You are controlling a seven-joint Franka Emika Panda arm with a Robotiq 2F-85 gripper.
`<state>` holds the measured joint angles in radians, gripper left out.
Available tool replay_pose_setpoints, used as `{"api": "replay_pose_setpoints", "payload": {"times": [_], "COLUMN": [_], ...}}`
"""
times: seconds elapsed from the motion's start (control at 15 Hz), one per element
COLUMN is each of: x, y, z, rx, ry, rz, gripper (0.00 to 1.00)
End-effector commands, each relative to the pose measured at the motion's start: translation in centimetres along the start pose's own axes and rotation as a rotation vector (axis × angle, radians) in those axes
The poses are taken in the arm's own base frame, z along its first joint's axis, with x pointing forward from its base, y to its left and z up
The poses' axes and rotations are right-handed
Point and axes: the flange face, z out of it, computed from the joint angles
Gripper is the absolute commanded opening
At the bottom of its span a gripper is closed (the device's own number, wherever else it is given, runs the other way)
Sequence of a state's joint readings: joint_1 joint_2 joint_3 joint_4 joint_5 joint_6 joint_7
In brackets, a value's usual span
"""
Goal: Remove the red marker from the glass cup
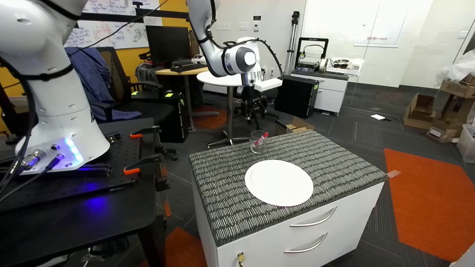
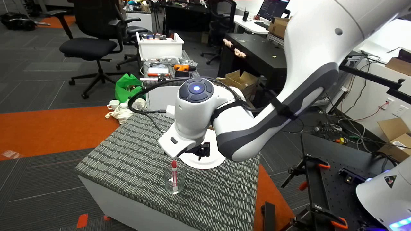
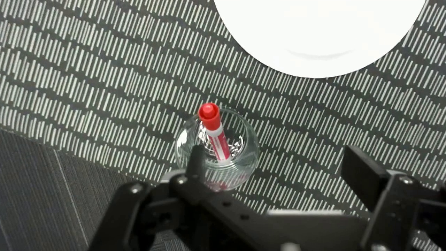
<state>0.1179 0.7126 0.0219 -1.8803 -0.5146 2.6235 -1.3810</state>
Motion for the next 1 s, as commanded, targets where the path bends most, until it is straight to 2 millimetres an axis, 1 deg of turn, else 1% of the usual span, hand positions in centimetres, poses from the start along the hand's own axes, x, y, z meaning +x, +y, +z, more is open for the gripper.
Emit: {"api": "replay_pose_setpoints", "payload": {"times": [0.0,0.33,0.73,0.8,0.87,0.93], "x": [0.2,0.3,0.7,0.8,0.9,1.0], "y": [1.6,2.8,4.0,4.1,4.3,4.4], "z": [1.5,3.0,4.2,4.4,4.5,4.7], "rx": [-0.019,-0.019,-0.026,-0.026,-0.027,-0.028], "ry": [-0.029,-0.038,-0.054,-0.054,-0.055,-0.055], "rz": [0.011,0.004,-0.009,-0.011,-0.012,-0.013], "gripper": [1.0,1.0,1.0,0.96,0.87,0.85]}}
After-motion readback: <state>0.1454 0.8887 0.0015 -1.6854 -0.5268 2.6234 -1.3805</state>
